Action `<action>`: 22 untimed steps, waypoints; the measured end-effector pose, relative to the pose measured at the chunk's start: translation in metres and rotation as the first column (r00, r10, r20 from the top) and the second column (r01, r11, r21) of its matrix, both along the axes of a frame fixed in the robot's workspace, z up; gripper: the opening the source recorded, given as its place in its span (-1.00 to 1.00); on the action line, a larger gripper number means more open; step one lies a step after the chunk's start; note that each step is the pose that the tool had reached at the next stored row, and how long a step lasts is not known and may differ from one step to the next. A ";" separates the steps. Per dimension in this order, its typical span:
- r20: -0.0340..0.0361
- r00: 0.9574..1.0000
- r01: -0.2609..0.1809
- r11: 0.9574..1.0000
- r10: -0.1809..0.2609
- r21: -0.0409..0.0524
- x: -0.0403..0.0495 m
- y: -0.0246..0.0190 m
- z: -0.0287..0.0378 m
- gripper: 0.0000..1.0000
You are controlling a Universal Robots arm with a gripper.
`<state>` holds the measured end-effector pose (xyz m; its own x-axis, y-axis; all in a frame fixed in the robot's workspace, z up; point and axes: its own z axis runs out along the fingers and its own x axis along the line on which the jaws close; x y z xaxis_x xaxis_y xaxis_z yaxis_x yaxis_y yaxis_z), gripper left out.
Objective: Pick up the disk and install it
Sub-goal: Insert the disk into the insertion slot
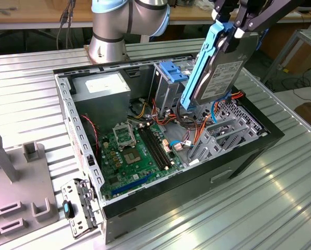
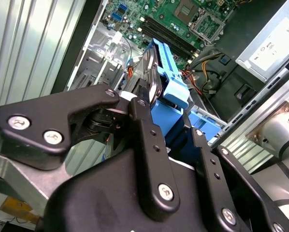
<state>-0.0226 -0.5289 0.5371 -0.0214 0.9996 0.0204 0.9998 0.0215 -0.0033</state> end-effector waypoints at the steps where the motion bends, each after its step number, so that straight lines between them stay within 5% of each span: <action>1: 0.000 1.000 0.000 1.000 0.000 0.000 0.0000 -0.0002 0.0000 -0.26; 22: 0.000 1.000 0.000 1.000 0.000 0.000 0.0000 -0.0054 -0.0003 -0.26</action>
